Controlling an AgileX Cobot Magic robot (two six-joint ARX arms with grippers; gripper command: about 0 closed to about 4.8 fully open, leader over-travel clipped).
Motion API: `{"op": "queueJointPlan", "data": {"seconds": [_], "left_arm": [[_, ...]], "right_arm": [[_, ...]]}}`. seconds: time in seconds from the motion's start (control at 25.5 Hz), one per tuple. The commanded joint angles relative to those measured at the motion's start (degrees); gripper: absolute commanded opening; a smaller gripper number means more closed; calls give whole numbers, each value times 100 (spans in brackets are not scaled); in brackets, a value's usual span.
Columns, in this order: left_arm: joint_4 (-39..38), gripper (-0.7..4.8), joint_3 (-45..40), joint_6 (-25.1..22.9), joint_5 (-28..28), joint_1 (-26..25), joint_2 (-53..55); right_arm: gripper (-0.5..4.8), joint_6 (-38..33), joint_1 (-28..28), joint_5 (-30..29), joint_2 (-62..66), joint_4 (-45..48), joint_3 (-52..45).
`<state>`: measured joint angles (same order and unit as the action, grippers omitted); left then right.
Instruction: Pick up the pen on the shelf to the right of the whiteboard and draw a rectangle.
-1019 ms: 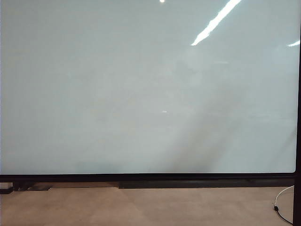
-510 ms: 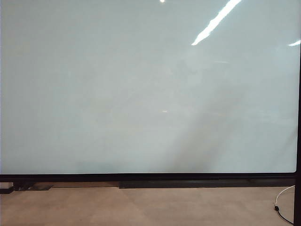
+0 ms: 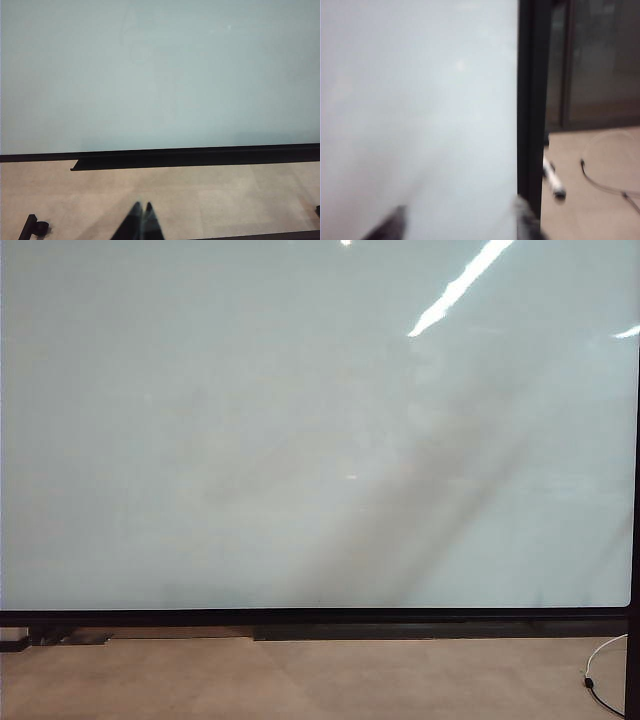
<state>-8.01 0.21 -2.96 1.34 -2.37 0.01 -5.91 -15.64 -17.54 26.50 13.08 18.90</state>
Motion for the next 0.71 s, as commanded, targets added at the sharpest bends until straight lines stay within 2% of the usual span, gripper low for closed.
{"op": "queueJointPlan", "data": {"seconds": [0.04,0.12,0.16,0.24,0.31,0.39,0.55,0.63,0.71], "left_arm": [[33,-5,22,-2,15,2,0],[33,-5,20,-2,15,4,0],[33,-5,22,-2,15,2,0],[37,-5,22,-2,35,0,0],[26,-5,20,-2,-42,4,0],[35,-5,22,-2,-2,0,0],[33,-5,20,-2,-17,2,0],[33,-5,22,-2,26,-2,0],[33,-5,20,-2,15,0,0]], "right_arm": [[294,-170,-1093,-1353,940,1478,162],[318,-710,-1856,-2079,1606,2376,166],[325,-894,-2076,-2162,2144,3010,166],[339,-820,-2013,-1882,2736,3652,168],[339,-811,-1853,-2170,3222,4494,168],[342,-719,-1718,-2184,3519,4680,168],[383,-105,-1744,-2188,3989,4736,168],[384,39,-1762,-2103,4546,5180,170],[397,-31,-1762,-2111,5405,6000,175]]}}
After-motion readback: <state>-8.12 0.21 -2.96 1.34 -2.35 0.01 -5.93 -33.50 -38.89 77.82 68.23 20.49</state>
